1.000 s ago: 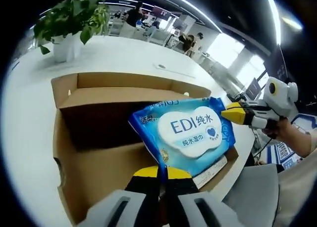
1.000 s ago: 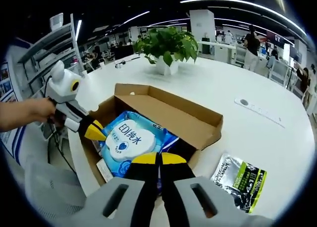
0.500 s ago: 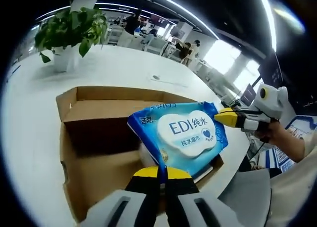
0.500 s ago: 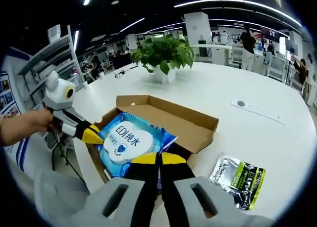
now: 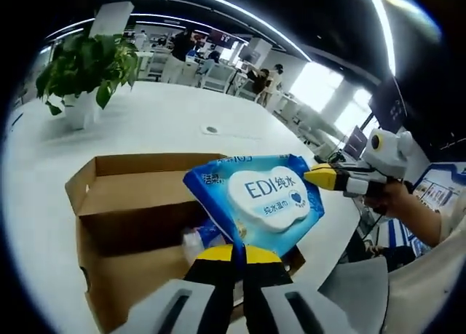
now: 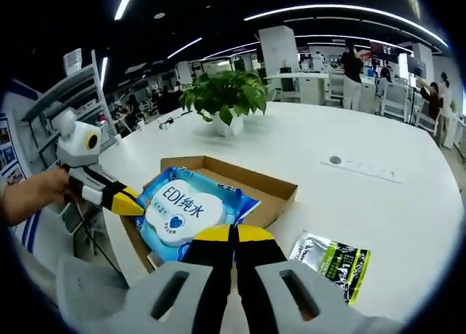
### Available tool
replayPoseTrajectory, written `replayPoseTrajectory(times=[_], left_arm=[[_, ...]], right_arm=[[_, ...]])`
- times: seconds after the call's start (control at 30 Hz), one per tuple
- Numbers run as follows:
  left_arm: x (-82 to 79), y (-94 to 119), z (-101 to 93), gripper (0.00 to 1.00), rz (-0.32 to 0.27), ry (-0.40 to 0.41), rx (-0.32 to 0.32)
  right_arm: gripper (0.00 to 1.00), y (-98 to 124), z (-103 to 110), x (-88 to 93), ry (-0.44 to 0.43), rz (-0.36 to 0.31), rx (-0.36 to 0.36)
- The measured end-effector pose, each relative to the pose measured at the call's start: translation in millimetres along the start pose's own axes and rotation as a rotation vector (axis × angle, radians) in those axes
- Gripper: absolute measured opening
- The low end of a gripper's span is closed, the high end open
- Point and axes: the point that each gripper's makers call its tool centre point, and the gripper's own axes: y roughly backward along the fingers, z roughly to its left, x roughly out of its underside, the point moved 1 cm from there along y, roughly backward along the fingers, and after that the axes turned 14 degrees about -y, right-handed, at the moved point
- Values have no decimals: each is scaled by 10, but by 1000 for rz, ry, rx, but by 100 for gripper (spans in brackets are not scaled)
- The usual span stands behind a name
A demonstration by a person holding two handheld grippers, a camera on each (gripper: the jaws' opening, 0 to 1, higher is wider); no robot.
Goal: Operate the shoe box by opening the lid, removing the specified soft item, and placing it in the target area until the item is outside and the box remains undamaged.
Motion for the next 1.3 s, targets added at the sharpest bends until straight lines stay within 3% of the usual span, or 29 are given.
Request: replayPoseTrajectory(times=[0.27,1.3], left_arm=[[-178,-130,-135,0,-9,-46,15],[-539,-752,-675,0,2,-121,125]], right_arm=[[0,154,-185,-85,-18,-24,28],[0,692,-933,-197,-112,-95,125]])
